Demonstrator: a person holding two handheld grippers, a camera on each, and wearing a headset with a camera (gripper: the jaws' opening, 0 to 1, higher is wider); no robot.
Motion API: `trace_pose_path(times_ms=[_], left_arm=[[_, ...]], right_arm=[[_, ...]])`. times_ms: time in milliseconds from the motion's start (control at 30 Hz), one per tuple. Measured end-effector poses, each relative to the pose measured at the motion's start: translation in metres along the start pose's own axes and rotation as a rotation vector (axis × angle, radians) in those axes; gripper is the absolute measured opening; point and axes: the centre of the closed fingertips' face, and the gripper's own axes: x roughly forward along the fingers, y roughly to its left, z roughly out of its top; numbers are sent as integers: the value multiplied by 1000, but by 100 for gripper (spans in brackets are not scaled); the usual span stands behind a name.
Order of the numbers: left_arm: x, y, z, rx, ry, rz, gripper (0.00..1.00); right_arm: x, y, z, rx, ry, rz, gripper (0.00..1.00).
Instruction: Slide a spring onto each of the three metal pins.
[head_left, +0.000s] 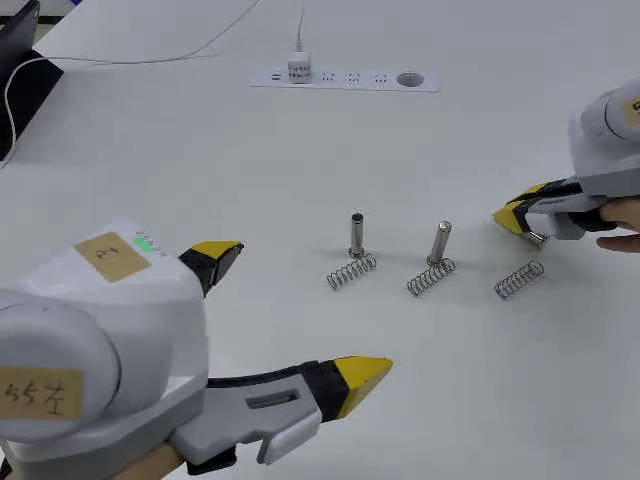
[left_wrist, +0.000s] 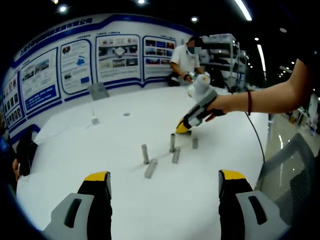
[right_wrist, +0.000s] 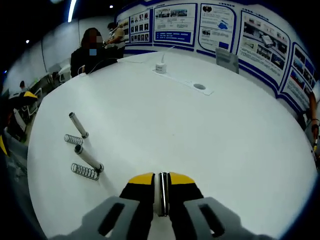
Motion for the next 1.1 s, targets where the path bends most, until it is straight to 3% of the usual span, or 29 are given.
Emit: trace_pose_path(times_ms=[500,733,867,1100], left_arm=[[-2,4,-1,-1,1,10,90],[-3,4,-1,0,3,11,90],[-4,4,0,3,4,14,88],[-6,5,3,5,-8,18,88]], right_arm=[[10,1,-8,-5,54,13,9],[10,-2,-11,92,75,21,8],[1,-1,-3,130,36,26,8],[-17,-2,3,121,8,10,8]])
